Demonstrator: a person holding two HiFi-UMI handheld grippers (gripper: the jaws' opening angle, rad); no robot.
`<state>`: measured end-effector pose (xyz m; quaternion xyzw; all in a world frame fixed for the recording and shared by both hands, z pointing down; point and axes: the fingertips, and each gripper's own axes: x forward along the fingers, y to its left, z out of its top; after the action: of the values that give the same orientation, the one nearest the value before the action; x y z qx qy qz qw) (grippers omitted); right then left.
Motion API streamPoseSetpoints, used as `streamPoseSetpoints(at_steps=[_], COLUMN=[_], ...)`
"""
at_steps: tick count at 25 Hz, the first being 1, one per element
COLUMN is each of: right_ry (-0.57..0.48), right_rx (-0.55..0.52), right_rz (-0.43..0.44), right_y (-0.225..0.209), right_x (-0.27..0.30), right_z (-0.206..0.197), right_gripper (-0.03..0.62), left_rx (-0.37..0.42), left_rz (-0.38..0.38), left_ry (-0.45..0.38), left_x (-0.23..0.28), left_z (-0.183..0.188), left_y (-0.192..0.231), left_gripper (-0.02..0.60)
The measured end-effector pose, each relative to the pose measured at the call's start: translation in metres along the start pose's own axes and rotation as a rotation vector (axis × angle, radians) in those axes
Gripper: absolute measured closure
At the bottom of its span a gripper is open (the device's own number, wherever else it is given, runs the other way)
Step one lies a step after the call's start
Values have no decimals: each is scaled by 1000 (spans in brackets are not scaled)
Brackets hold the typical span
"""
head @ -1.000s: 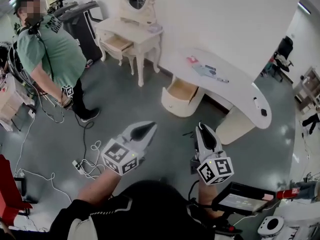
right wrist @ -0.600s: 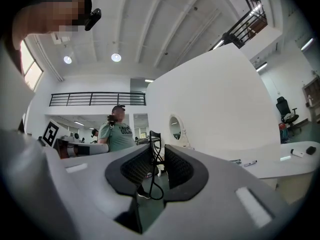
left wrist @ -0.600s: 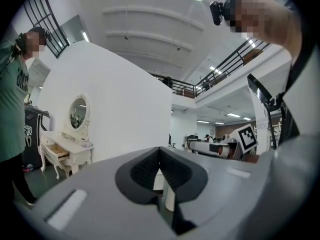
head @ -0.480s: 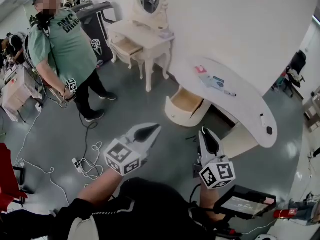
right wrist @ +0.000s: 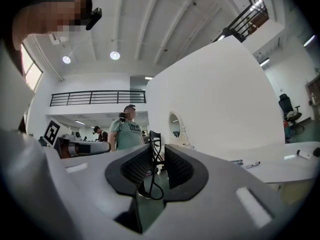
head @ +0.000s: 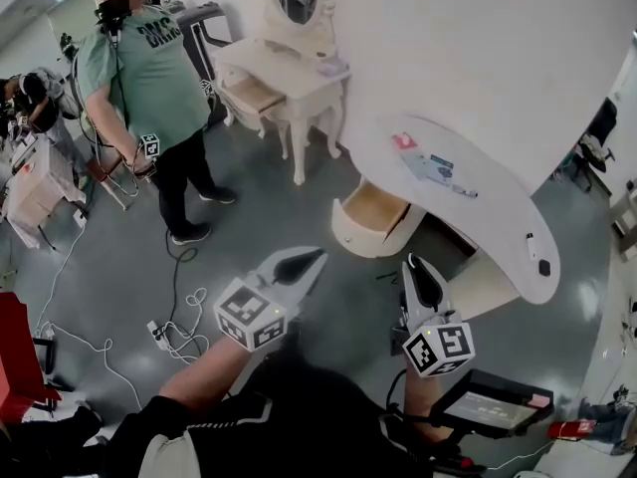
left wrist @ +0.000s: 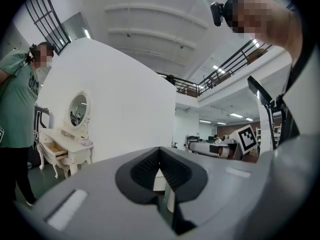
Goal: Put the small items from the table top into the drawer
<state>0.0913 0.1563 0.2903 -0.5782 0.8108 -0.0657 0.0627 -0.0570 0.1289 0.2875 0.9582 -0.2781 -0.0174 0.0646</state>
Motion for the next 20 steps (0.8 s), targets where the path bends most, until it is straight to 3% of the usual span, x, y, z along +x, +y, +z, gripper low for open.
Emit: streamPoseSetpoints(at_steps=[20], right_ry=[11], right_rx=[-22], right_rz=[-64], right_y=[-14], right_x=[158], right_z=[11], right_gripper=[514], left_rx=[2], left_rz=[-70], left_ry=[-23], left_x=[59], left_z=[28], left_y=[151], left_gripper=[581])
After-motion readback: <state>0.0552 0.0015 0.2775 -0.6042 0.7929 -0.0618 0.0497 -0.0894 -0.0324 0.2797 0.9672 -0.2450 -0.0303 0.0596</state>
